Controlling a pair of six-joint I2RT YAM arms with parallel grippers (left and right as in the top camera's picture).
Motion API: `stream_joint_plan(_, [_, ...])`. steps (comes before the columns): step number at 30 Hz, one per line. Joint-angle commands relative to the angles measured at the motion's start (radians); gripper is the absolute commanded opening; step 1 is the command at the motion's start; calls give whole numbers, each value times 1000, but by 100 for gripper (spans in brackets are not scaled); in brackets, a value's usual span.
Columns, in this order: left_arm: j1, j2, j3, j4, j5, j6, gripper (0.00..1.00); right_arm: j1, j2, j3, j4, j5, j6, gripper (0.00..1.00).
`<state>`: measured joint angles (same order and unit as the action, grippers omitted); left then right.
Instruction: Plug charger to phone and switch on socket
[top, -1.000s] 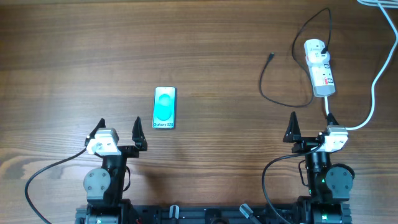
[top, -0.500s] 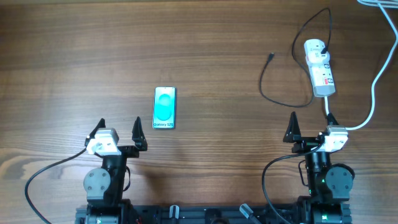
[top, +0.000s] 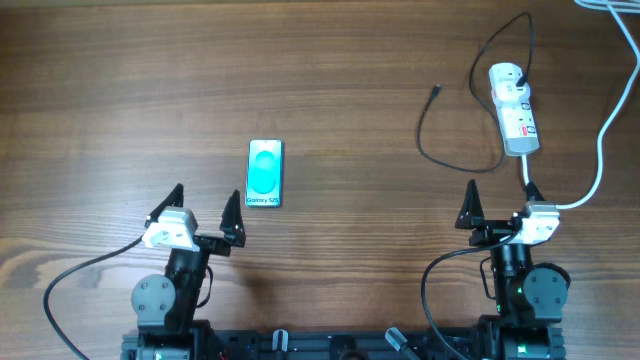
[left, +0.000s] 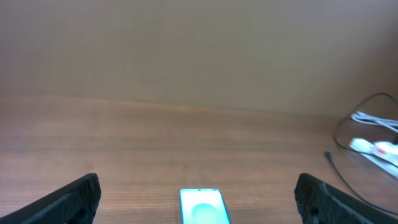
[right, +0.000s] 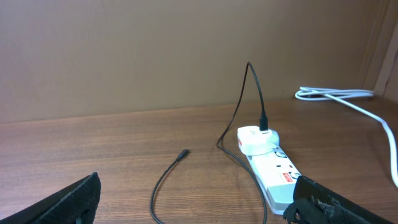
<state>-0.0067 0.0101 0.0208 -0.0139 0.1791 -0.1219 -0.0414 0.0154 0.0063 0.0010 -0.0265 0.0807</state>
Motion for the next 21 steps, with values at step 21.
stream_joint_plan(21, [-116,1139,1171,-813,-74,-50,100,-6,-6,-2,2,-17,-9,100])
